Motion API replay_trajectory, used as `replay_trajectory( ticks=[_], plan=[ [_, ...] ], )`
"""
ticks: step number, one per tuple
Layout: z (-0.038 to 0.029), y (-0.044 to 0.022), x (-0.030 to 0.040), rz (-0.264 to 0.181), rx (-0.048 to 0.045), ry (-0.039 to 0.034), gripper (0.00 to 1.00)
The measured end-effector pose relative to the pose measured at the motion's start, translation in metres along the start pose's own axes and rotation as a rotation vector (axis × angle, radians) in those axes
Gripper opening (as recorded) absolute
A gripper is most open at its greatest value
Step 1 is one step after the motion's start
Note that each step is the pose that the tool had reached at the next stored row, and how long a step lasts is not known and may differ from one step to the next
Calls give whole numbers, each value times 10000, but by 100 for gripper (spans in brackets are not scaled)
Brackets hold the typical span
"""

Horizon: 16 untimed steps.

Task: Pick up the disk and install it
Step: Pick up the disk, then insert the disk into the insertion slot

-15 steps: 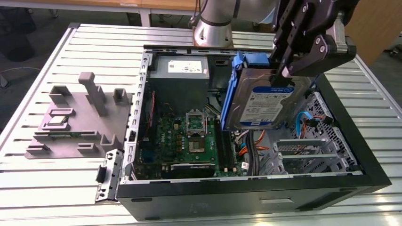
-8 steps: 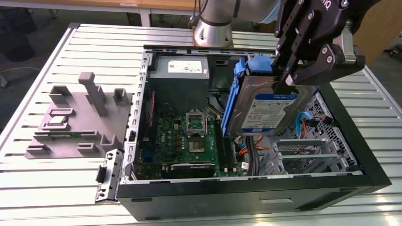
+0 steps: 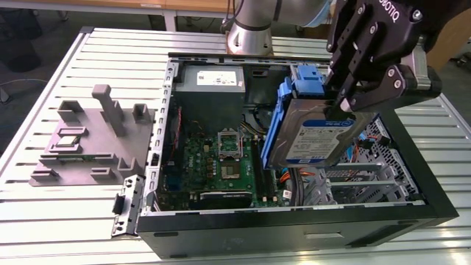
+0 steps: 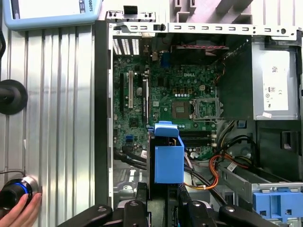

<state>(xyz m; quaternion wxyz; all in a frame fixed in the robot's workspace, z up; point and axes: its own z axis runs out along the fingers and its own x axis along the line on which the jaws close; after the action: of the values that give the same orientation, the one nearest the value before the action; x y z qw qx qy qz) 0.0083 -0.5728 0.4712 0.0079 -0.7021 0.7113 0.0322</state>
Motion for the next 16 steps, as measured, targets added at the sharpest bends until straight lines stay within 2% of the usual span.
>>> replay_trajectory(
  ticks=[3, 7, 11, 16],
  plan=[
    [-1, -9, 33, 0, 0, 6, 35],
    [0, -32, 45, 1, 0, 15, 35],
    [1, -109, 45, 2, -2, 18, 35],
    [3, -238, 44, 1, -10, 18, 35]
  ],
)
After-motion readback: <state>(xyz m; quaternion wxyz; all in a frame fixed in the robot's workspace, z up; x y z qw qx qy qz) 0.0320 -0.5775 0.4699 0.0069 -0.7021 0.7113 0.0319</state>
